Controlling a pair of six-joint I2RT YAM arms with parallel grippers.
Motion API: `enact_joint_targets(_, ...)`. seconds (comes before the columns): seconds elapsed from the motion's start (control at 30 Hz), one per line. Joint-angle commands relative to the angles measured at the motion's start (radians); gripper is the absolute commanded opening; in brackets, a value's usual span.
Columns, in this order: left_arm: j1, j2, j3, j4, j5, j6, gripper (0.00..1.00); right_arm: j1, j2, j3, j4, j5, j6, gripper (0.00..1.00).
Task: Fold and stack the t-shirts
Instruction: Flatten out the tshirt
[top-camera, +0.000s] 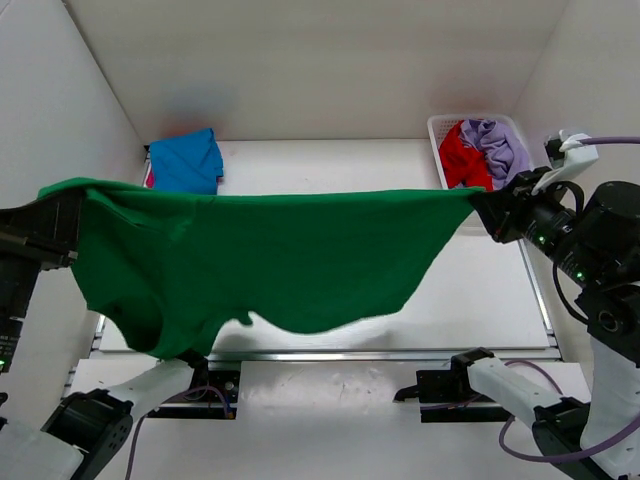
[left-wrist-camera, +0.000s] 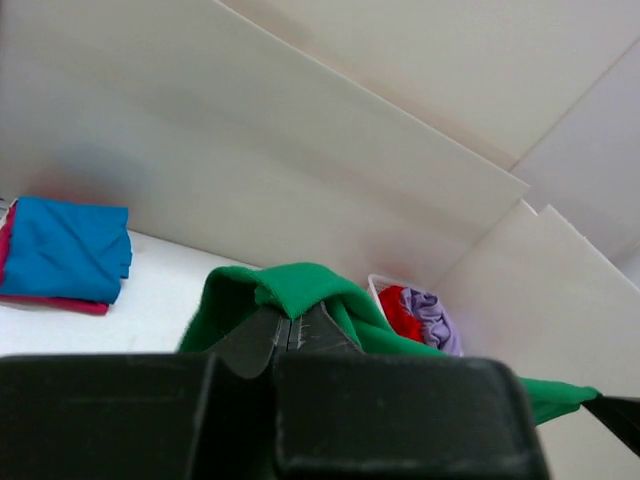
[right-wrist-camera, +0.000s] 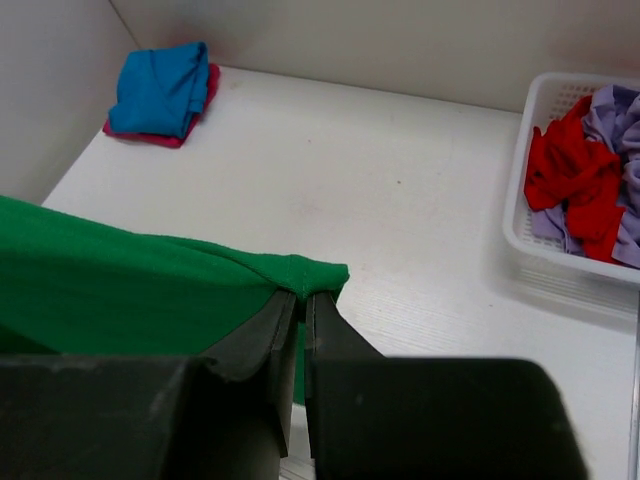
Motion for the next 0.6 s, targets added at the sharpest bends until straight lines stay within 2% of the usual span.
enact_joint_targets(0.0,0.019,0.096,-0.008,-0.036,0.027,-0.013,0.0,0.0,0.044,0.041,0.009,0.025,0.009,0.0)
enact_joint_targets(0.13,0.029,0.168,-0.101,-0.051,-0.019,-0.008,0.0,0.014,0.135,0.058,0.002,0.079,0.004,0.0)
enact_joint_targets(0.27,0.118,0.274,-0.284,0.015,0.012,0.016,0.0,-0.029,0.279,0.032,0.018,0.067,-0.031,0.0)
enact_joint_targets(0.33,0.168,0.318,-0.394,0.087,0.077,0.019,0.0,-0.092,0.356,-0.008,0.056,0.0,-0.044,0.0)
enact_joint_targets(0.37,0.21,0.352,-0.477,0.183,0.125,0.01,0.0,-0.121,0.404,-0.04,0.085,-0.036,-0.045,0.0)
enact_joint_targets(0.5,0.223,0.465,-0.745,0.419,0.168,-0.013,0.0,-0.146,0.602,-0.131,0.241,-0.01,-0.068,0.0)
enact_joint_targets(0.57,0.238,0.595,-0.751,0.481,0.22,-0.021,0.0,-0.164,0.741,-0.064,0.26,-0.054,-0.068,0.0)
